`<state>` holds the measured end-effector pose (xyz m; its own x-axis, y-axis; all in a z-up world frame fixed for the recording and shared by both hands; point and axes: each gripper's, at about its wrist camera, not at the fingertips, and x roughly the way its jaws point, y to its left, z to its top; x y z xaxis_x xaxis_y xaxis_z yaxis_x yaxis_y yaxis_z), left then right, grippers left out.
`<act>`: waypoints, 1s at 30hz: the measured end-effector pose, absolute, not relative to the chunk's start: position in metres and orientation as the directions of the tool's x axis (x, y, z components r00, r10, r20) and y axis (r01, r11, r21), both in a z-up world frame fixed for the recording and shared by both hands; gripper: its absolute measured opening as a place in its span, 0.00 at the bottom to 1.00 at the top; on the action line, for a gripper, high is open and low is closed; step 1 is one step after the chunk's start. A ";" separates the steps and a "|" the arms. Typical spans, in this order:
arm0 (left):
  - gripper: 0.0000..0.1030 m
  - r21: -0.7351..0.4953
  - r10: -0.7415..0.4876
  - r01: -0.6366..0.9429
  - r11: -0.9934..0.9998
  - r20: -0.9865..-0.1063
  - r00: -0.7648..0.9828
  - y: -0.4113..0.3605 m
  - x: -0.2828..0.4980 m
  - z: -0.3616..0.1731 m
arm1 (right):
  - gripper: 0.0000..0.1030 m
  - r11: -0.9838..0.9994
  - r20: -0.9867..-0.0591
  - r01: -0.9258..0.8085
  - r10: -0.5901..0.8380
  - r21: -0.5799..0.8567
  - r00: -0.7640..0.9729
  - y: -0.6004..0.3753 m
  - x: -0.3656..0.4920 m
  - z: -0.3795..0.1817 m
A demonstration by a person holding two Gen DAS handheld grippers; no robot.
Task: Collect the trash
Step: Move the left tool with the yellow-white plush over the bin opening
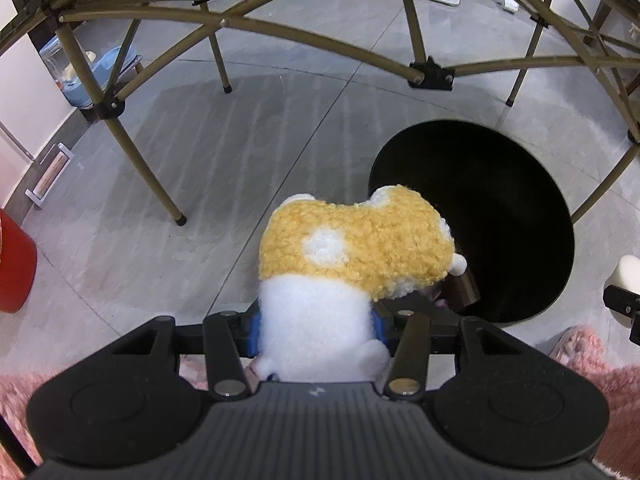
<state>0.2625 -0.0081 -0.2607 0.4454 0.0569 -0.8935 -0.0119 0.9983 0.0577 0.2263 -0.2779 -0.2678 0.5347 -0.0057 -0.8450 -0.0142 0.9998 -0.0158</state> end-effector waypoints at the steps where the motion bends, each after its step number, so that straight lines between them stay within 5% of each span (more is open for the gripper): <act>1: 0.48 0.055 0.054 -0.012 0.998 -0.892 0.450 -0.010 0.265 -0.259 | 0.50 1.000 -0.841 -0.012 -0.009 -0.019 0.540 -0.278 0.227 -0.267; 30: 0.48 0.043 0.023 0.035 0.998 -0.894 0.447 -0.102 0.320 -0.263 | 0.50 0.991 -0.809 0.132 -0.079 -0.002 0.582 -0.314 0.264 -0.261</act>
<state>0.3198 -0.1025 -0.2628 0.4474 0.0228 -0.8940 0.0348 0.9985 0.0429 0.2639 -0.3142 -0.2613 0.5823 -0.0793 -0.8091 0.1321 0.9912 -0.0021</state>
